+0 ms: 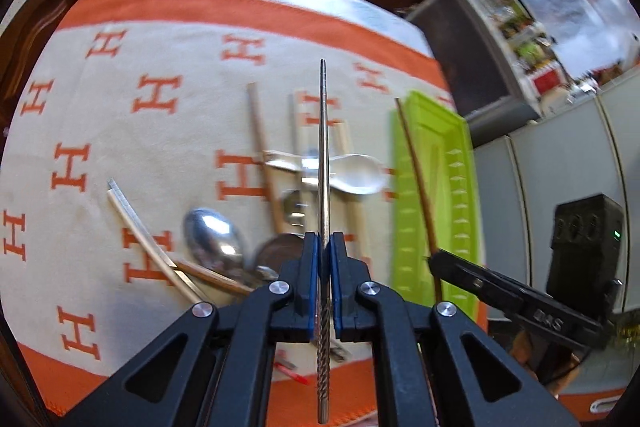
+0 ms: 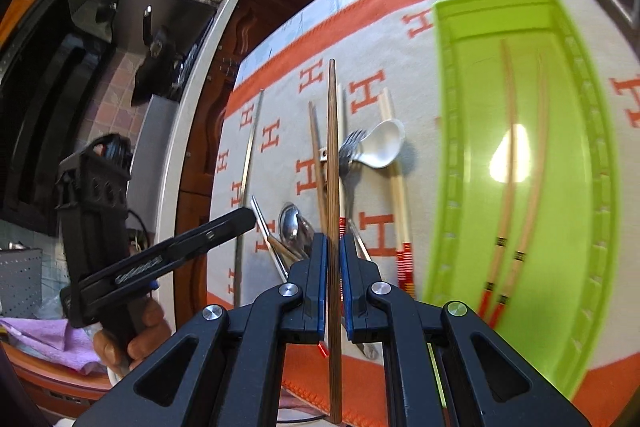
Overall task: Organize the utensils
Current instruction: 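Grasp a brown wooden chopstick with the right gripper while the left grasps a twisted metal chopstick, then lower both chopsticks into the green tray and open both grippers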
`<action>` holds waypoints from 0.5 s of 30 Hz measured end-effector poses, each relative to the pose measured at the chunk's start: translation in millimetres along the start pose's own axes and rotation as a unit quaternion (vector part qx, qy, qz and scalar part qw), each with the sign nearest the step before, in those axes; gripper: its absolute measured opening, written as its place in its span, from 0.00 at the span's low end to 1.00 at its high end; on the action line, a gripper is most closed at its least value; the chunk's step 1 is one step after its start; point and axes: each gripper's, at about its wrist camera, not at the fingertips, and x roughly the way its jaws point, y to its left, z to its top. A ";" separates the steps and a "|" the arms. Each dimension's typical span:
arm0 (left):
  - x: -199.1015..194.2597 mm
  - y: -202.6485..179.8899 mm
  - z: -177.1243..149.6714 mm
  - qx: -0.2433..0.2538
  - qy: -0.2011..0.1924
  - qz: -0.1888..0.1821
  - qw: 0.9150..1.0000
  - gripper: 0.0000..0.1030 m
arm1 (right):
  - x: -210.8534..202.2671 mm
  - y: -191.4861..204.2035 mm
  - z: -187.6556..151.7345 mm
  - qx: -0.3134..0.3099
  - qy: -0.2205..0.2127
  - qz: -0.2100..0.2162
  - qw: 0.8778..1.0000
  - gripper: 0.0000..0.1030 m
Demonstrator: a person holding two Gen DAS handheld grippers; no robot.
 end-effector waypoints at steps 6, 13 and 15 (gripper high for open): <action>5.5 -62.8 -5.0 0.054 0.004 -0.023 0.998 0.04 | -50.6 -29.3 -10.0 0.027 -0.047 -0.029 0.998 0.06; 49.2 -119.5 -8.8 0.101 0.031 -0.013 0.994 0.04 | -93.5 -77.2 -16.1 0.069 -0.088 -0.075 0.991 0.06; 65.3 -128.8 -6.2 0.104 0.040 -0.008 0.994 0.04 | -98.2 -87.7 -14.7 0.076 -0.092 -0.083 0.989 0.06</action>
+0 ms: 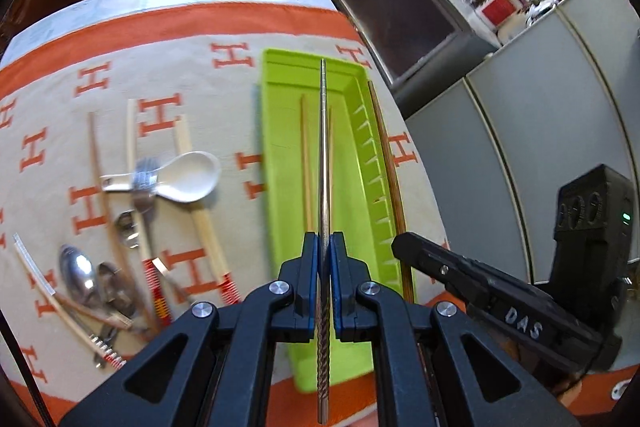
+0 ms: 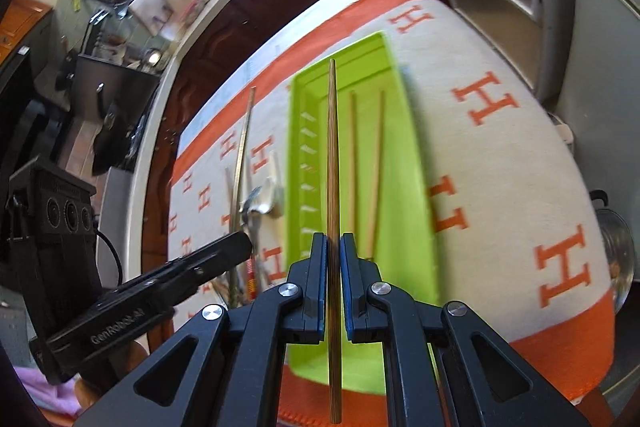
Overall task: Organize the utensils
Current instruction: 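Lower both chopsticks into the green tray and open both grippers, then withdraw both grippers from the tray toward the utensil pile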
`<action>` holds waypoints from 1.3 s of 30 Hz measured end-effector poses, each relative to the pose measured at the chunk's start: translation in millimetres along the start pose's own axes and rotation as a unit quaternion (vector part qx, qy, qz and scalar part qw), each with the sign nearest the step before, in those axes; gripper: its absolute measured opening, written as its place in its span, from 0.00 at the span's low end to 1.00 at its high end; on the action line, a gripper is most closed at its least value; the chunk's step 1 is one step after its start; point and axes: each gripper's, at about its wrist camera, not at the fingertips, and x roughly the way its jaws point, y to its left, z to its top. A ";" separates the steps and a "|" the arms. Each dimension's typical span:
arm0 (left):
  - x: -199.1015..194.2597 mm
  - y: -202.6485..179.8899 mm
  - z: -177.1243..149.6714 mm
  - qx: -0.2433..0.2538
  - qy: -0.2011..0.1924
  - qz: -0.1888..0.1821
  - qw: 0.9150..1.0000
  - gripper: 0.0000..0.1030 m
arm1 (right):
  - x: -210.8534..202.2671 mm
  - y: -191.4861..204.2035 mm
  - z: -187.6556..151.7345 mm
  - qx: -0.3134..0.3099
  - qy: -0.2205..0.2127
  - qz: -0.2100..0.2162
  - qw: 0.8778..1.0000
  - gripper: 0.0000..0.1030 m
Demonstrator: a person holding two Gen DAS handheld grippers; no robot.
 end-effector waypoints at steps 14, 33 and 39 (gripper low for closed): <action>25.9 -13.1 -2.2 0.032 0.004 0.050 0.998 0.45 | 30.5 -16.9 9.5 0.003 -0.003 -0.065 0.998 0.22; -49.4 38.4 -54.8 -0.010 -0.089 0.154 0.984 0.67 | 28.3 23.9 -24.0 -0.059 -0.007 -0.089 0.994 0.23; -64.4 47.1 -68.4 -0.015 -0.103 0.177 0.979 0.68 | 21.4 31.8 -36.4 -0.073 -0.006 -0.089 0.993 0.23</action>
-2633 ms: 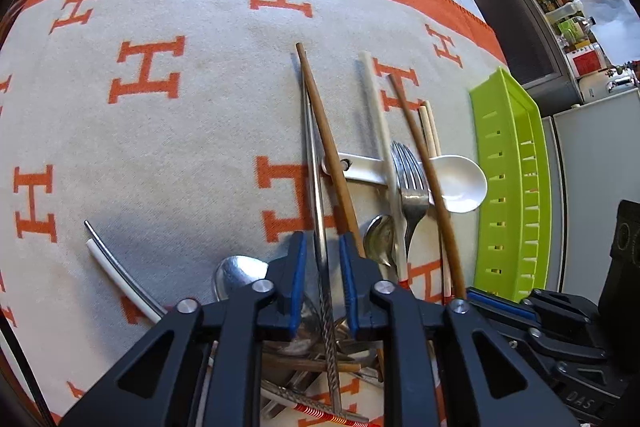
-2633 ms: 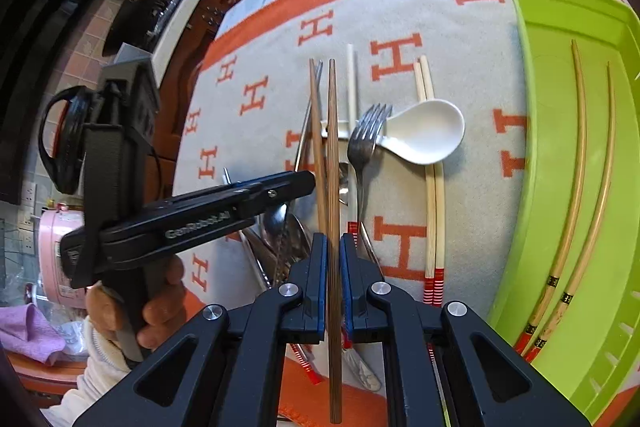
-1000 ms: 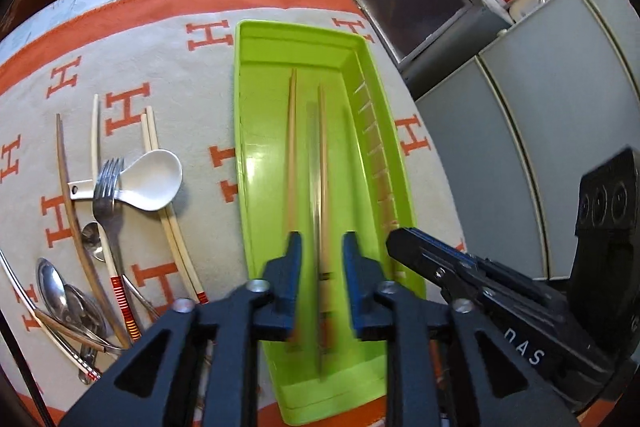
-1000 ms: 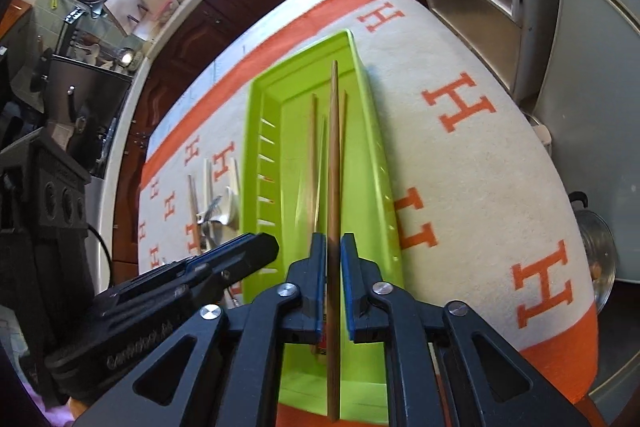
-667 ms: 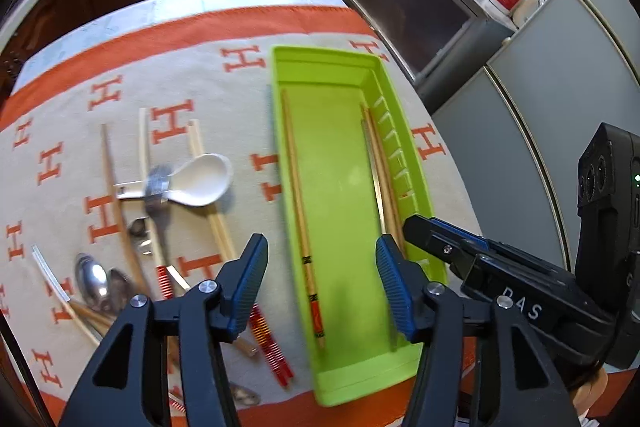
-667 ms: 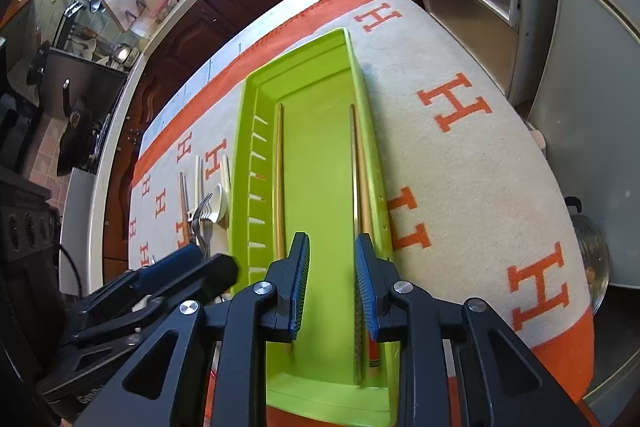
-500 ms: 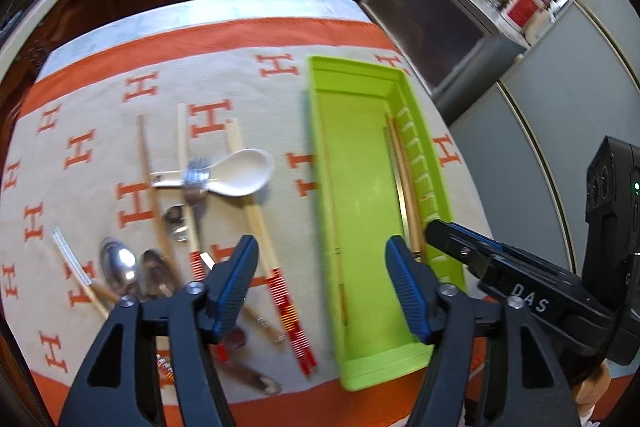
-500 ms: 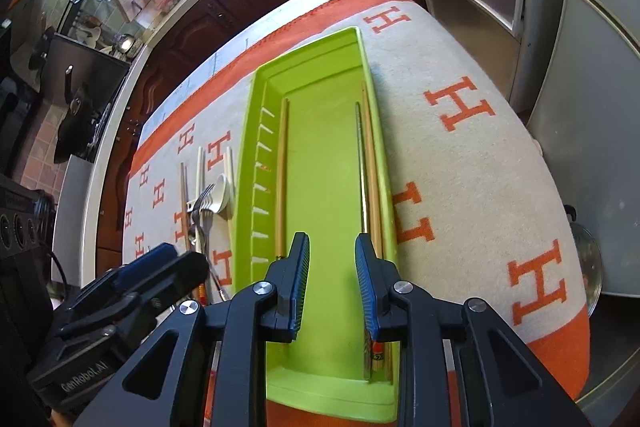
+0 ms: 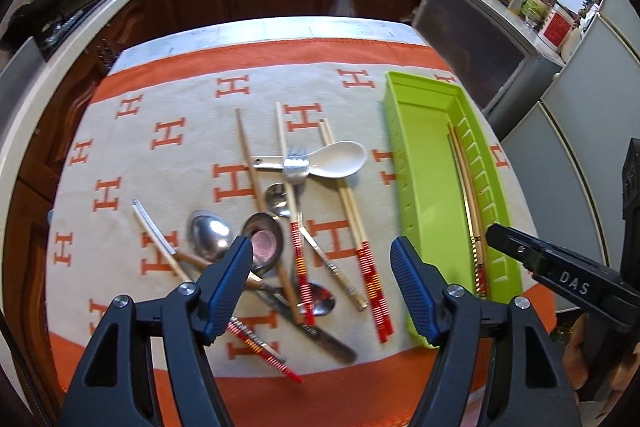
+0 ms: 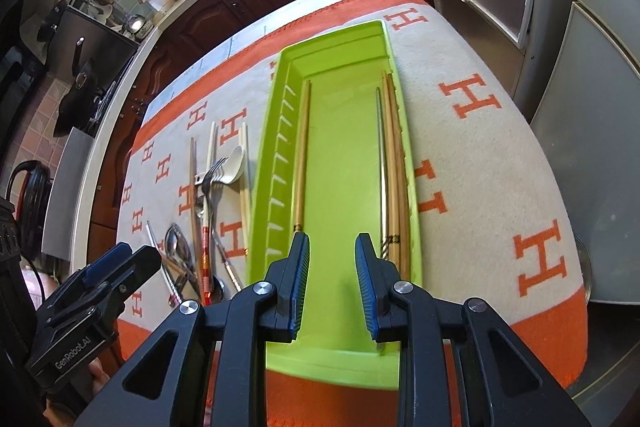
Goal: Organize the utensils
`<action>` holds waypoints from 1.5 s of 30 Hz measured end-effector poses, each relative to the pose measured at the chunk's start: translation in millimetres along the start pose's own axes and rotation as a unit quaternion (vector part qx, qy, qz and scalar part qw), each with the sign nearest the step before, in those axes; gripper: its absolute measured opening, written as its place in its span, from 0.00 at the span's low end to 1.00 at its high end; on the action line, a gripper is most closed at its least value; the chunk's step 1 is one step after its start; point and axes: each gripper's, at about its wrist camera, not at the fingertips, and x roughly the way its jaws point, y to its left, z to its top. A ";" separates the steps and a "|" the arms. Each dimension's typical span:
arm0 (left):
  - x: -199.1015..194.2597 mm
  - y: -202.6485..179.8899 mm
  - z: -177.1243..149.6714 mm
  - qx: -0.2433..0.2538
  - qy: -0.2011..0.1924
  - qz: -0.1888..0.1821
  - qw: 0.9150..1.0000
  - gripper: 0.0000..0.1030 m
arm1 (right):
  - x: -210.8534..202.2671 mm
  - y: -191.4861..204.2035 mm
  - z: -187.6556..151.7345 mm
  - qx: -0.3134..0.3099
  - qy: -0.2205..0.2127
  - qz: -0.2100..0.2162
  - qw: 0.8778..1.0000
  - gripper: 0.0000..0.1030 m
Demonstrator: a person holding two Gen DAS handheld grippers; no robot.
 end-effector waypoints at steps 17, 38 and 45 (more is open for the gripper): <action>-36.4 61.4 -34.0 -0.050 -0.026 0.028 0.998 0.70 | -28.9 55.0 -30.7 -0.069 -0.009 0.002 0.998 0.23; -2.2 180.9 -76.3 -0.183 0.052 -0.034 0.981 0.39 | 41.0 196.1 -63.6 -0.248 0.131 0.068 0.958 0.23; 11.9 188.1 -73.9 -0.181 0.065 -0.057 0.980 0.32 | 90.9 225.1 -59.2 -0.263 0.190 0.082 0.942 0.23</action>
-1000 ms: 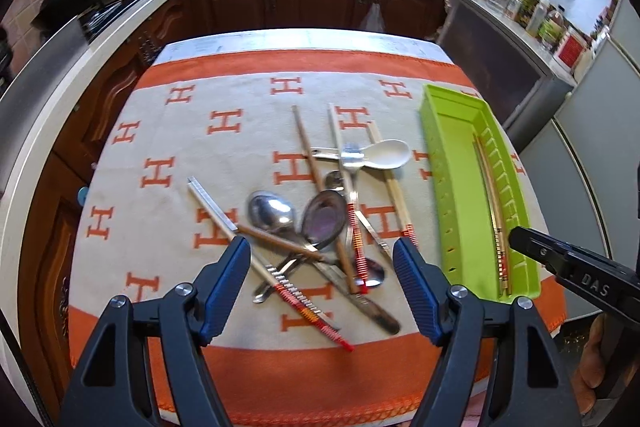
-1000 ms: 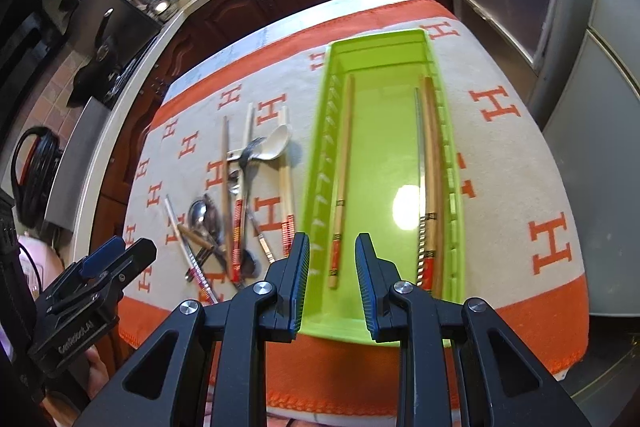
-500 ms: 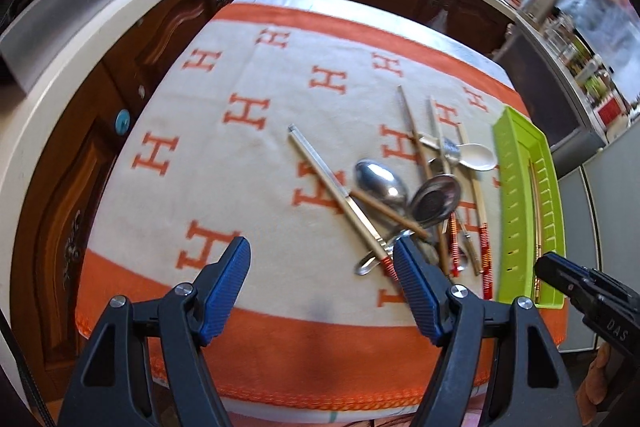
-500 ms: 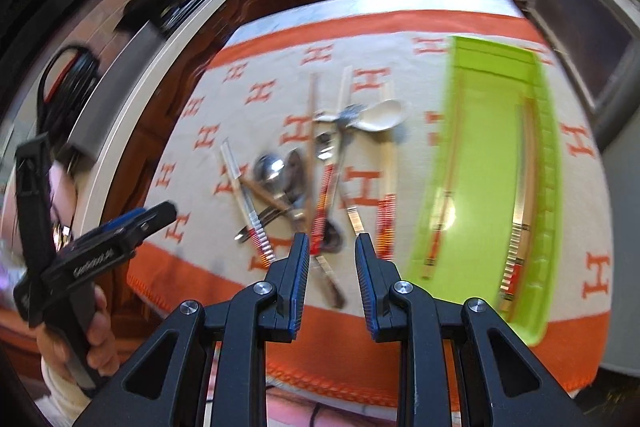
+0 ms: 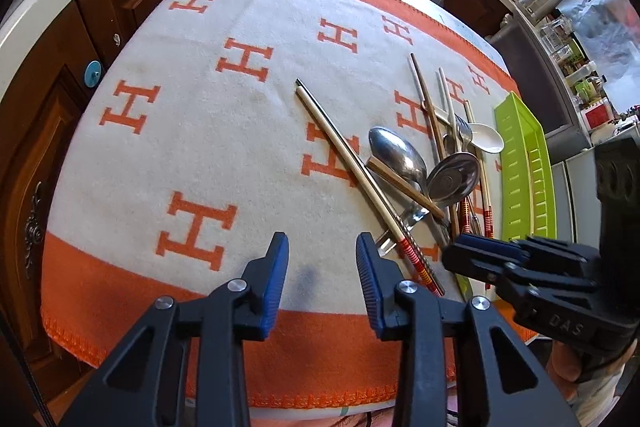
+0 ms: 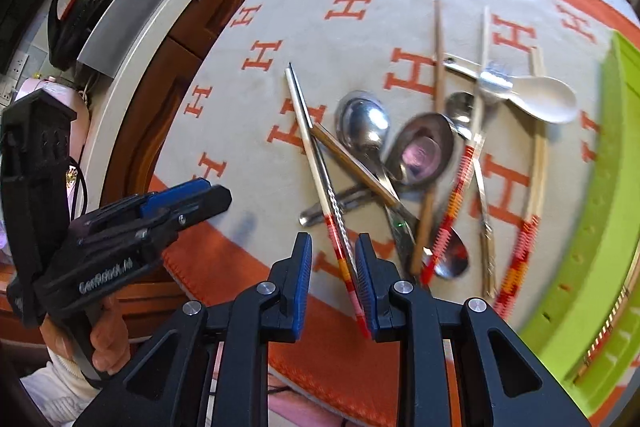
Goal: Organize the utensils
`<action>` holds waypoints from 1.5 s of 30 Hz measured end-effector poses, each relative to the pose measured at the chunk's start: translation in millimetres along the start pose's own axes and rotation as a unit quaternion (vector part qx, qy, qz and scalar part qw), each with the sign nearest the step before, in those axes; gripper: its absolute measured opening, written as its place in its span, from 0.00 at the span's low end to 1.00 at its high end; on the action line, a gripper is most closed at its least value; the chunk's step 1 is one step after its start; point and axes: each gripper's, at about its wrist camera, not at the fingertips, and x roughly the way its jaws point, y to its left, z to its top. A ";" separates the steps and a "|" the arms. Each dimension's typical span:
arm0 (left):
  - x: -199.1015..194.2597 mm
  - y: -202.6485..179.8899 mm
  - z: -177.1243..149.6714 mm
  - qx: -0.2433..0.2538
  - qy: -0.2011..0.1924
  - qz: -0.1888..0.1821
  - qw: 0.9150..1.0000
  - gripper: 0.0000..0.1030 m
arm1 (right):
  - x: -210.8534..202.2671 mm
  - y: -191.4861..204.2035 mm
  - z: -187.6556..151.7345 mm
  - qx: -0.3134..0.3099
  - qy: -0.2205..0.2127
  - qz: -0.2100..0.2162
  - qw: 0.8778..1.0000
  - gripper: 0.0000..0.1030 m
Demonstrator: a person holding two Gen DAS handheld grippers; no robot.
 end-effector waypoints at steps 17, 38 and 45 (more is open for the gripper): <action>17.3 23.3 13.4 -0.019 0.021 -0.034 0.999 0.32 | 69.3 -1.5 61.2 -0.002 0.062 0.030 0.998 0.11; 39.1 14.0 23.7 -0.041 0.048 -0.055 0.997 0.32 | 74.0 0.8 55.0 -0.009 0.065 0.055 0.996 0.04; 35.0 23.4 26.5 -0.057 0.040 -0.051 0.996 0.32 | 66.1 6.7 56.3 -0.018 0.056 0.064 0.996 0.15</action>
